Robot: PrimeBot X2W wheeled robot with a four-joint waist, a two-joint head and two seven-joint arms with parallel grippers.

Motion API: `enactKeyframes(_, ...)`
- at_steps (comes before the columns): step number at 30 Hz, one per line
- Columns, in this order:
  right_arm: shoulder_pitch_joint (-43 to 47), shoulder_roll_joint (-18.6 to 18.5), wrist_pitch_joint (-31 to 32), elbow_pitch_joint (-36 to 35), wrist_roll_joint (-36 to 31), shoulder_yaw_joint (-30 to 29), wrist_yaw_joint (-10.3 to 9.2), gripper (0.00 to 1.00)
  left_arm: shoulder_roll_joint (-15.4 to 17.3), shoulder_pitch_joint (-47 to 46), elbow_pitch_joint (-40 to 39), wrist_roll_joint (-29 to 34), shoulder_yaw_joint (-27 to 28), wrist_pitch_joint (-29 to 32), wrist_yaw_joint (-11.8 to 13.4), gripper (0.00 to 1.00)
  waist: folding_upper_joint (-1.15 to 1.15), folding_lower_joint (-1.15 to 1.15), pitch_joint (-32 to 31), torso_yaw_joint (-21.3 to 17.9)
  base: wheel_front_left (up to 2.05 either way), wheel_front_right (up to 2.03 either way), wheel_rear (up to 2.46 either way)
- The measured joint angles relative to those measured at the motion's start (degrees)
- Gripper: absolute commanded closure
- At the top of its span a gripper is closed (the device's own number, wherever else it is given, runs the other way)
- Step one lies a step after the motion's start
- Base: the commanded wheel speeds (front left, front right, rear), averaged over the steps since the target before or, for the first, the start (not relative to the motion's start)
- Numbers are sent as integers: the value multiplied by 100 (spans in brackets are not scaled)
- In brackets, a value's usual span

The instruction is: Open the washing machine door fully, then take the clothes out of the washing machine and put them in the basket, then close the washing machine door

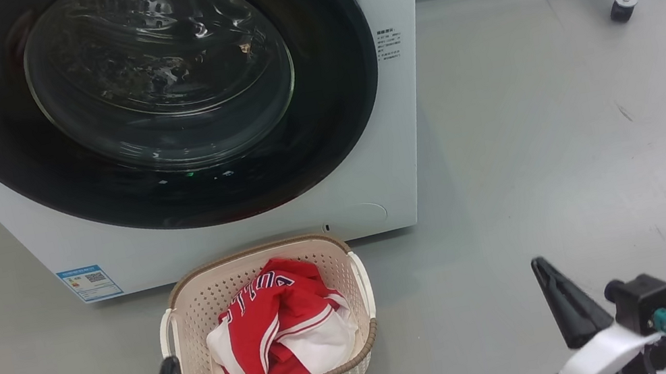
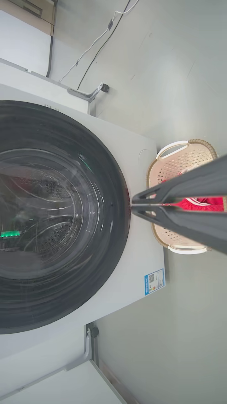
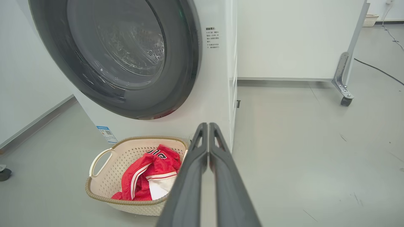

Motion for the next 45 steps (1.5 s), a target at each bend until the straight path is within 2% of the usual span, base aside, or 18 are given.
enactKeyframes(7,194,33,1,145,146,7,1,100,-71,81,196,-175,-8,37,-9,100,0,0,-5,0,0,0,0)
enactKeyframes(45,105,-34,699,-75,3274,-583,8,100,-100,-145,294,-3093,535,719,-354,100,0,0,-43,3,0,0,0)
